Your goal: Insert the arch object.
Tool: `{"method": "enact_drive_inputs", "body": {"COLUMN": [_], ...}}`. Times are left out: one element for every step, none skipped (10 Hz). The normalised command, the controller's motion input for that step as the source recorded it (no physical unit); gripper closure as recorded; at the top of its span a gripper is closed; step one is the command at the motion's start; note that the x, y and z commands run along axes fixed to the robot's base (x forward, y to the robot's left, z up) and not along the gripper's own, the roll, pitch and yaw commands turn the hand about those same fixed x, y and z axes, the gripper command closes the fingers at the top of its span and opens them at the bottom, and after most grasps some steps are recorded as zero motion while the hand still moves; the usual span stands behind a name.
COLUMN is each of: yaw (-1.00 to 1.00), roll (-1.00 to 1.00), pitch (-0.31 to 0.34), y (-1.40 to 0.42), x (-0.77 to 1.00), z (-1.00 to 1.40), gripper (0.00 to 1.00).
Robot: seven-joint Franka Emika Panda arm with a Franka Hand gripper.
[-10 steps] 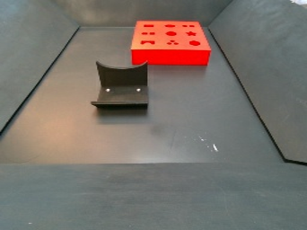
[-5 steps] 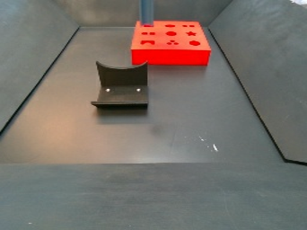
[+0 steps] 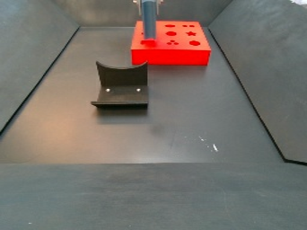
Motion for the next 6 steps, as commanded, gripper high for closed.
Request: {"method": "enact_drive_inputs", "body": {"yaw": [0.01,0.01,0.00,0.00,0.00,0.00], "roll": [-0.06,-0.11,-0.13,-0.09,-0.02,-0.05], "pitch": [-0.020,-0.040,-0.066,-0.069,-0.044,-0.059], "y": [0.12,0.09,0.06,0.05,0.00,0.00], "x": [0.23,0.20,0.16,0.02,-0.09,0.00], "z": [-0.11,-0.06,-0.07,-0.15,-0.15,-0.10], "gripper": [1.00,1.00,1.00,1.00,1.00,1.00]}}
